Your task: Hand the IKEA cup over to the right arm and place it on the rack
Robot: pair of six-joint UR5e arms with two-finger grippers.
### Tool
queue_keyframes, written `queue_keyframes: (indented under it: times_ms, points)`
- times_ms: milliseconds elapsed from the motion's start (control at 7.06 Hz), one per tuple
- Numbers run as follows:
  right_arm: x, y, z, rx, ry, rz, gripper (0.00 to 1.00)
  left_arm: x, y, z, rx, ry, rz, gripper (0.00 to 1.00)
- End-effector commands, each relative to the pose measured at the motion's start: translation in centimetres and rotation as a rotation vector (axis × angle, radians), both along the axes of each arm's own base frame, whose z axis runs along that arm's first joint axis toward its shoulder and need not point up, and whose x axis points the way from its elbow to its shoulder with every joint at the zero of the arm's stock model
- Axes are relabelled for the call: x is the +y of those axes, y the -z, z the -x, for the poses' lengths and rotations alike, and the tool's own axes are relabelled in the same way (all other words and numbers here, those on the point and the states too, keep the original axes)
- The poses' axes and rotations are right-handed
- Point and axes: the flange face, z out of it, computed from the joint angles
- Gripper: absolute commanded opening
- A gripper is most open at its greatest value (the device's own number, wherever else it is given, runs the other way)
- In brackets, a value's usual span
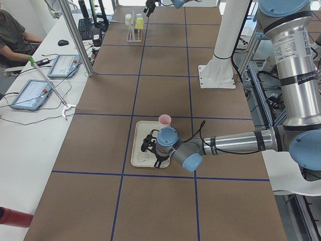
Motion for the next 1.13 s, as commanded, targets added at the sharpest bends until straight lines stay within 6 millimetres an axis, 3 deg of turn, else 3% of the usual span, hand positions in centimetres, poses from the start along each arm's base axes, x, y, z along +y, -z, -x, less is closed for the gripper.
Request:
queue_keyframes:
  times_ms: [0, 283, 425, 708, 850, 992]
  points:
    - [0.0, 0.0, -0.1, 0.000, -0.002, 0.001, 1.00, -0.4, 2.2, 1.1, 0.035, 0.020, -0.026, 0.00]
    - [0.0, 0.0, 0.0, -0.001, -0.002, -0.002, 1.00, -3.8, 4.3, 6.5, 0.046, 0.189, -0.063, 0.00]
    - [0.0, 0.1, 0.0, -0.008, -0.002, -0.009, 1.00, -6.7, 6.9, 6.8, 0.089, 0.285, -0.017, 0.00]
    - [0.0, 0.1, -0.1, -0.015, -0.005, 0.002, 1.00, -13.9, 13.8, 6.1, 0.175, 0.509, 0.050, 0.00]
    - [0.0, 0.2, -0.1, -0.021, -0.008, 0.006, 1.00, -17.2, 17.8, 4.3, 0.256, 0.604, 0.116, 0.00]
    - [0.2, 0.4, -0.2, -0.032, -0.013, 0.014, 1.00, -19.2, 21.8, 0.4, 0.340, 0.638, 0.191, 0.00]
